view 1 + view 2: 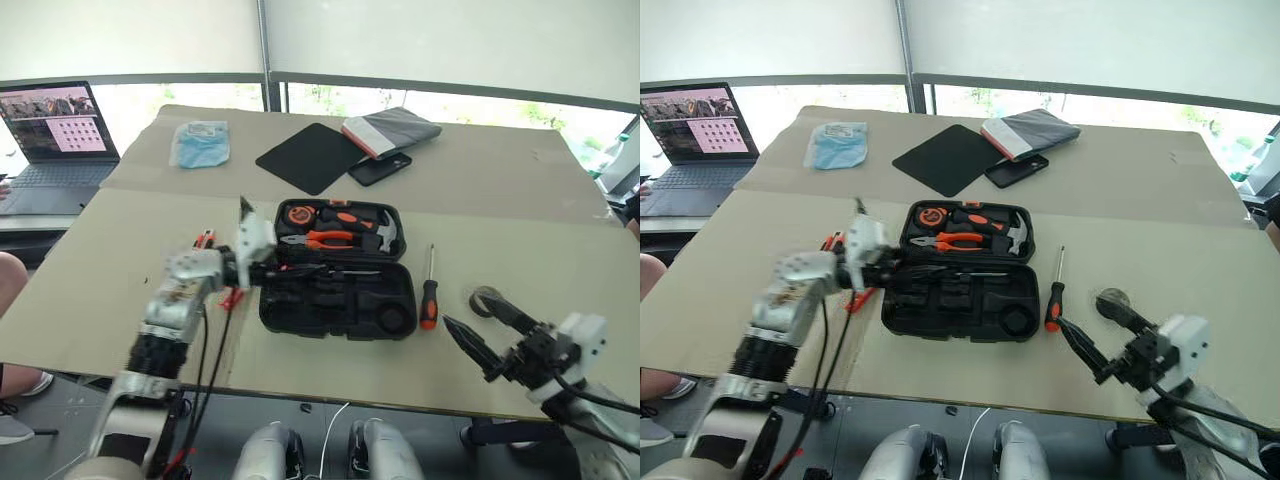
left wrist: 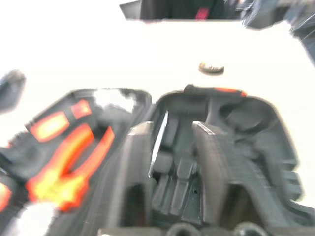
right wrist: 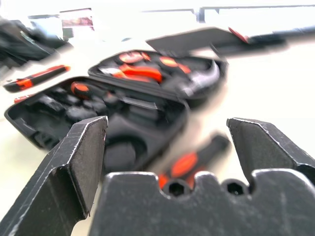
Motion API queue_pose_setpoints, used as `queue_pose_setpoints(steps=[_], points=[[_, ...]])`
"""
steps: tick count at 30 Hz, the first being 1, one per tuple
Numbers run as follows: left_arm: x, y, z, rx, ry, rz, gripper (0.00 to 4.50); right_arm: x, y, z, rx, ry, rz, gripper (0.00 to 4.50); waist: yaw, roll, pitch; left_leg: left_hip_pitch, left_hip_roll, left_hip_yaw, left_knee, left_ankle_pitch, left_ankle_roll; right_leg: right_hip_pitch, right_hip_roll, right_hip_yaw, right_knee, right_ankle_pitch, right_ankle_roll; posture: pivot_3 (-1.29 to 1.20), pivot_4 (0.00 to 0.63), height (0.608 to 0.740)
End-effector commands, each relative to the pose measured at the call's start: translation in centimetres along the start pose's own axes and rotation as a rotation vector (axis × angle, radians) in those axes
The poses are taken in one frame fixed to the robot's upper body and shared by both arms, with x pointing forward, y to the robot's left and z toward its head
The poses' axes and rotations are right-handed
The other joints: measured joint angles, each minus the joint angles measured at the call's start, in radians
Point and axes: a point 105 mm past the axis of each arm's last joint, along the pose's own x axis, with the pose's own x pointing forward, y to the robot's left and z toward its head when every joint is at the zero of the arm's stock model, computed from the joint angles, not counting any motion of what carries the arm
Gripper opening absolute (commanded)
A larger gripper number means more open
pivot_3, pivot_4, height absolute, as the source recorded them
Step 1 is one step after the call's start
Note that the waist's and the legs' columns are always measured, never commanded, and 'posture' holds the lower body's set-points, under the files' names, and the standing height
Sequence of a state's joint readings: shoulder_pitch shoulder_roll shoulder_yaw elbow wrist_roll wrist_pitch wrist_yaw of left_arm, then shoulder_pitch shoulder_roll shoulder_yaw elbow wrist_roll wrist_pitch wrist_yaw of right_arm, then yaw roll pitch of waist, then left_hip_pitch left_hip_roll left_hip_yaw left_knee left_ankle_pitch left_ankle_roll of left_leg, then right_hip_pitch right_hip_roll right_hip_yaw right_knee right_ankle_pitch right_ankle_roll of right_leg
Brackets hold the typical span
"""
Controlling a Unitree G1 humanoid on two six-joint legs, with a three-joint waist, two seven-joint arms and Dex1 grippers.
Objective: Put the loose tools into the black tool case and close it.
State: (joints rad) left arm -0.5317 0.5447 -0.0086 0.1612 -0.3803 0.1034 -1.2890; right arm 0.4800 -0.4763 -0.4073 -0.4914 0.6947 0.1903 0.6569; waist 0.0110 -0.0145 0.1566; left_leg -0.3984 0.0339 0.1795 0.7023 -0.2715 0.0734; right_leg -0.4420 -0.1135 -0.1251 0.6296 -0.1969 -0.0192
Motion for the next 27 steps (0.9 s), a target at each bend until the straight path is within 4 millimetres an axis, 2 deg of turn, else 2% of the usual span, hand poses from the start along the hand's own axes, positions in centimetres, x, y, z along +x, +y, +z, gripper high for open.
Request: queue_pose_setpoints(steps=[1,2,4,5,9,12,14,18,21,23,27], points=[[-3.0,-0.5,0.1,0.011,-0.005,-0.004,3.16,-2.0,-1.5,0.9,-0.018,-0.008,-0.141,4.5,-0.002,0.001,-0.001,0.0,0.0,0.0,0.0,0.0,0.0,0.0,0.0,0.0,0.0,0.0,0.0,0.0,0.15,0.74],[-4.1,-0.7,-0.5,0.016,0.016,0.02,3.64,-2.7,-1.7,0.5,-0.016,0.014,-0.175,4.5,-0.002,0.002,-0.001,0.0,0.0,0.0,0.0,-0.001,0.0,0.0,0.0,0.0,0.0,0.0,0.0,0.0,0.15,0.74],[-6.0,-0.9,-1.3,0.037,0.042,0.053,4.27,-3.5,-1.8,-0.1,-0.007,0.069,-0.218,4.5,-0.001,0.002,-0.001,0.0,0.0,0.0,0.0,-0.002,0.0,0.0,0.0,0.001,-0.001,-0.001,0.0,0.0,0.15,0.74],[-6.8,-0.6,-1.4,0.062,0.056,0.084,4.44,-3.5,-1.6,0.1,0.001,0.07,-0.214,4.5,0.0,0.002,-0.001,0.0,0.0,0.0,-0.001,-0.002,0.0,-0.001,0.0,0.001,-0.001,-0.002,-0.002,0.0,0.15,0.74],[-7.6,0.2,-0.3,0.058,0.017,0.14,4.44,-1.6,-1.0,2.4,0.065,0.028,-0.15,4.5,0.0,0.002,-0.001,-0.001,0.0,0.0,-0.002,-0.002,0.0,-0.002,0.0,0.001,-0.002,-0.004,-0.005,0.0,0.15,0.74],[-6.8,-0.5,0.0,0.031,-0.01,0.108,4.44,0.9,-0.5,3.3,0.162,0.121,-0.056,4.5,-0.008,0.002,-0.001,0.0,0.0,0.0,-0.002,-0.002,-0.001,-0.001,-0.001,0.003,-0.003,-0.003,-0.004,0.0,0.15,0.74],[-5.6,-1.5,0.1,0.021,-0.033,0.072,4.44,3.7,-0.6,3.6,0.142,0.258,0.031,4.5,-0.012,0.002,-0.001,0.001,-0.001,0.0,-0.002,-0.002,0.0,0.0,0.0,0.003,-0.003,-0.003,-0.004,0.0,0.15,0.74],[-4.3,-2.3,0.7,0.011,-0.072,0.061,4.44,6.4,-1.3,4.2,0.097,0.391,0.043,4.5,-0.007,0.0,0.001,-0.001,-0.001,0.0,-0.004,-0.001,-0.001,-0.002,0.0,0.002,-0.004,-0.001,-0.004,0.0,0.15,0.74],[-3.7,-2.8,1.1,0.001,-0.093,0.058,4.5,7.5,-2.0,3.5,0.083,0.488,0.014,3.78,0.004,0.0,0.001,-0.002,-0.001,-0.003,-0.005,0.004,0.004,-0.002,0.002,-0.001,-0.004,-0.001,-0.003,0.0,0.15,0.74],[-3.3,-3.4,1.2,-0.005,-0.093,0.047,4.5,8.3,-2.6,3.0,0.07,0.529,-0.02,3.1,0.004,0.0,0.001,-0.003,-0.001,-0.003,-0.006,0.004,0.005,-0.002,0.002,-0.001,-0.004,-0.001,-0.004,0.0,0.15,0.74],[-3.2,-4.2,1.1,-0.015,-0.084,0.046,4.5,8.7,-3.7,2.2,0.093,0.589,-0.085,3.1,0.0,0.0,0.001,-0.006,-0.002,-0.003,-0.005,0.004,0.006,-0.003,0.002,-0.001,-0.004,-0.001,-0.002,0.0,0.15,0.74]])
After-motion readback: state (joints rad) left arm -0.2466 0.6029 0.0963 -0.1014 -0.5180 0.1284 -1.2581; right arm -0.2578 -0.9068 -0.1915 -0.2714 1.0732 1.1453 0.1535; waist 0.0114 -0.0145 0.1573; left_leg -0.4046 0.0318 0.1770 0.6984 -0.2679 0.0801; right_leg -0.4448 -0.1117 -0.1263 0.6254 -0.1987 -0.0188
